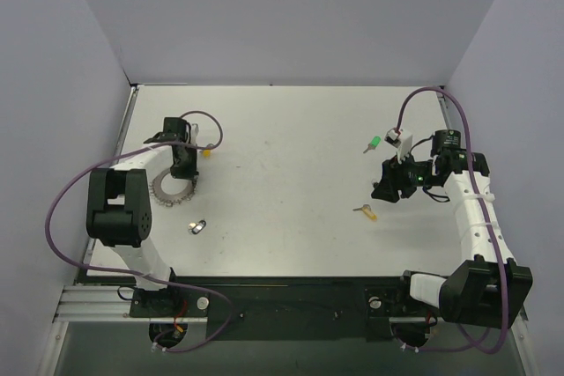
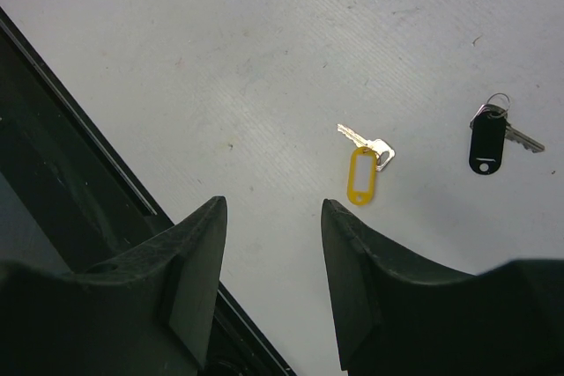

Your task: Put the keys on the keyring

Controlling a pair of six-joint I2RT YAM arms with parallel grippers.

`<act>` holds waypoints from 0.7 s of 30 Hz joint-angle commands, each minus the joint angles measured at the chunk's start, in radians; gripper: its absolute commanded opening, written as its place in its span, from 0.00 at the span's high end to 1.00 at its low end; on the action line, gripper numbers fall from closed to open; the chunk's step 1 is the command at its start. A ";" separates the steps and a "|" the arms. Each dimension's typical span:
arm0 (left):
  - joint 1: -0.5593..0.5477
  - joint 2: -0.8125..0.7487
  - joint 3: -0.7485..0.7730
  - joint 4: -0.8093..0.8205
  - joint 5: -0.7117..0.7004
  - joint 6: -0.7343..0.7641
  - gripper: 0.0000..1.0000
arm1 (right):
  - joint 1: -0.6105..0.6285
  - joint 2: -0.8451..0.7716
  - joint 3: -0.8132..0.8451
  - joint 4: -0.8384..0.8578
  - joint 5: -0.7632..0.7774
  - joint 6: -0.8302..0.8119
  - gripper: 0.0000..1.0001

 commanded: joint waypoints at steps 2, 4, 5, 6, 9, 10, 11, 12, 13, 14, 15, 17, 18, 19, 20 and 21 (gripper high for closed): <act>-0.009 0.003 0.057 -0.036 -0.021 0.001 0.94 | -0.004 -0.004 0.007 -0.039 -0.021 -0.026 0.57; -0.009 -0.007 0.051 -0.034 -0.020 -0.002 0.89 | -0.005 -0.003 0.007 -0.041 -0.021 -0.027 0.57; -0.009 -0.008 0.048 -0.033 -0.017 -0.004 0.88 | -0.004 -0.001 0.007 -0.041 -0.023 -0.029 0.57; -0.009 -0.008 0.049 -0.034 -0.015 -0.006 0.85 | -0.004 0.000 0.007 -0.042 -0.023 -0.030 0.57; -0.009 -0.008 0.052 -0.036 0.002 -0.009 0.81 | -0.004 -0.003 0.007 -0.044 -0.020 -0.032 0.57; -0.009 -0.007 0.054 -0.039 0.006 -0.010 0.80 | -0.004 0.000 0.008 -0.042 -0.020 -0.032 0.57; -0.009 -0.007 0.057 -0.039 0.012 -0.010 0.78 | -0.004 0.000 0.008 -0.044 -0.018 -0.032 0.57; -0.007 -0.005 0.056 -0.037 0.012 -0.012 0.77 | -0.004 -0.001 0.008 -0.044 -0.018 -0.032 0.57; -0.007 -0.005 0.059 -0.039 0.012 -0.012 0.75 | -0.004 0.002 0.007 -0.042 -0.018 -0.033 0.57; -0.007 -0.002 0.057 -0.039 0.037 -0.013 0.74 | -0.004 0.003 0.007 -0.044 -0.018 -0.033 0.57; -0.006 -0.001 0.059 -0.042 0.045 -0.013 0.73 | -0.004 0.005 0.007 -0.044 -0.018 -0.033 0.57; -0.006 0.003 0.062 -0.046 0.057 -0.016 0.73 | -0.005 0.007 0.005 -0.044 -0.017 -0.033 0.57; -0.006 0.000 0.062 -0.048 0.061 -0.018 0.73 | -0.004 0.007 0.007 -0.042 -0.017 -0.033 0.57; -0.004 -0.001 0.065 -0.049 0.068 -0.019 0.73 | -0.002 0.007 0.005 -0.042 -0.017 -0.033 0.57; -0.004 -0.002 0.063 -0.049 0.072 -0.019 0.73 | -0.004 0.008 0.007 -0.044 -0.017 -0.035 0.57; -0.004 -0.004 0.063 -0.049 0.078 -0.019 0.73 | -0.004 0.007 0.007 -0.042 -0.017 -0.033 0.57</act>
